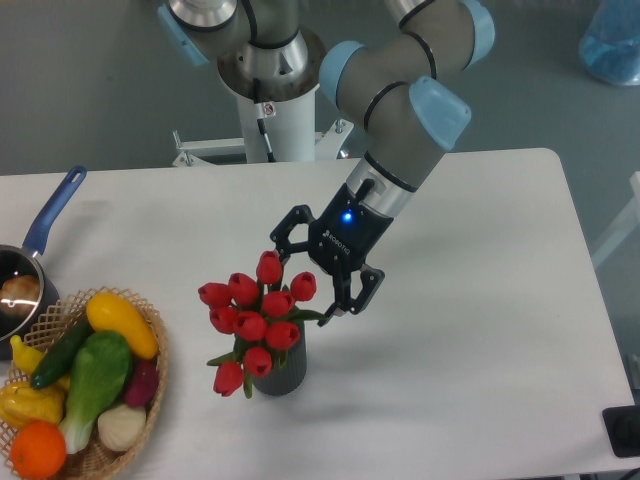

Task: Pick up the flowers from the vase
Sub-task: 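Push the open gripper around the tulip bunch just above the vase rim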

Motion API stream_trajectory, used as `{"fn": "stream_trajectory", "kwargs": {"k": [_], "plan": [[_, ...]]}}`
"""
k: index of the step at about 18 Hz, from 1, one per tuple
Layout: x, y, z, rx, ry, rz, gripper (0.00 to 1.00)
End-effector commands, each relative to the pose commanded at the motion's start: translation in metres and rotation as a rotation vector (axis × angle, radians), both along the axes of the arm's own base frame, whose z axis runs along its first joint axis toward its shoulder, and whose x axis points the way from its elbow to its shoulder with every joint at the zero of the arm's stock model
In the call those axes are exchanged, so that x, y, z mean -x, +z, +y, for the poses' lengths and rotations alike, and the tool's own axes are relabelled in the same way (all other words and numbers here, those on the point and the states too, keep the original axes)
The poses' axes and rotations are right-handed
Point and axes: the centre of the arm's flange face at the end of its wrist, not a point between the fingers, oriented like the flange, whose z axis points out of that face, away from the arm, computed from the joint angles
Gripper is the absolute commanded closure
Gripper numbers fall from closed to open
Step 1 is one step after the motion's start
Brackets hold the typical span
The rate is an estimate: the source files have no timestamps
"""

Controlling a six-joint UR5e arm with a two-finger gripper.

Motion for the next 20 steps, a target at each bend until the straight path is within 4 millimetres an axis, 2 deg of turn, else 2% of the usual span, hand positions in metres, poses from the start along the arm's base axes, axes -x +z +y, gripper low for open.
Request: {"fn": "stream_trajectory", "kwargs": {"k": [8, 19, 20], "plan": [[-0.01, -0.002, 0.013, -0.003, -0.028, 0.002, 0.0], [-0.01, -0.004, 0.019, -0.055, -0.04, -0.03, 0.0], [-0.011, -0.005, 0.019, -0.055, -0.039, -0.033, 0.04]]}}
